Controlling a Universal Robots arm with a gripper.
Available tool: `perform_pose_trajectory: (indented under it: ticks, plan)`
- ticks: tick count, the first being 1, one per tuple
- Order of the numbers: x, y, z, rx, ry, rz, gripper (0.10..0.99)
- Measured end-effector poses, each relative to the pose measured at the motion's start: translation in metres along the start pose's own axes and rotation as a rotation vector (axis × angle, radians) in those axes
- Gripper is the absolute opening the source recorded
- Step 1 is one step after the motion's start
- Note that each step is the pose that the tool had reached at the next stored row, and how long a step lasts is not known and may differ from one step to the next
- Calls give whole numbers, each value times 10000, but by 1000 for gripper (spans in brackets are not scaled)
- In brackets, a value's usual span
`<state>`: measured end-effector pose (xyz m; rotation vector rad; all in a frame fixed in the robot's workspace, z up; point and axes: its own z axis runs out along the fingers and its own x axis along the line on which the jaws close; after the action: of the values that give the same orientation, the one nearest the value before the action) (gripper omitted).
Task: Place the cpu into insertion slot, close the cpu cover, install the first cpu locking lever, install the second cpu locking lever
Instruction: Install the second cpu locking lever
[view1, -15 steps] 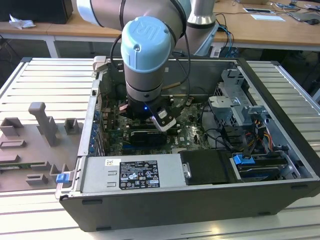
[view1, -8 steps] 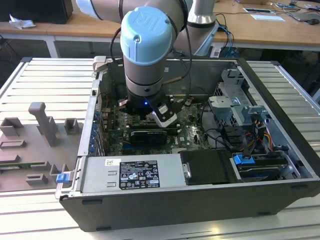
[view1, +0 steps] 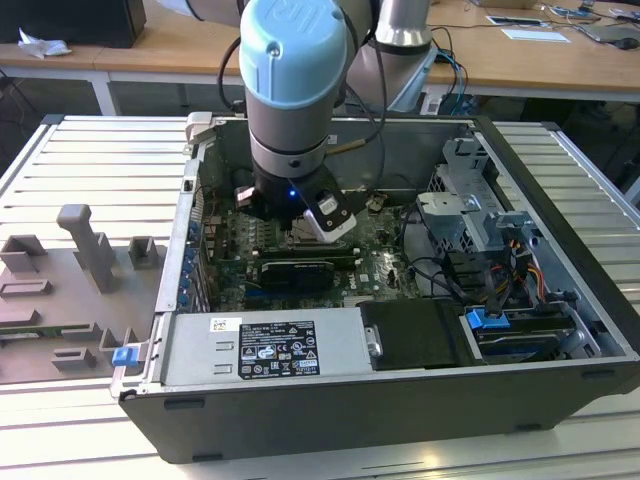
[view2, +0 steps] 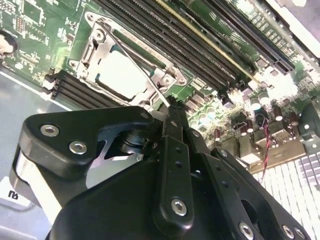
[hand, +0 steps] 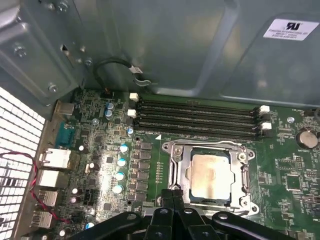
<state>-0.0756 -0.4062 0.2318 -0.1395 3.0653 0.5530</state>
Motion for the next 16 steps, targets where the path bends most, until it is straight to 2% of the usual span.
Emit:
perform_pose_trajectory:
  ticks: [4,9,16]
  plan:
    - [-6,15,-42,-3,-1,-3,106]
    - [-70,19,-62,0,-1,1,106]
    - [-79,68,-193,0,-1,-1,106]
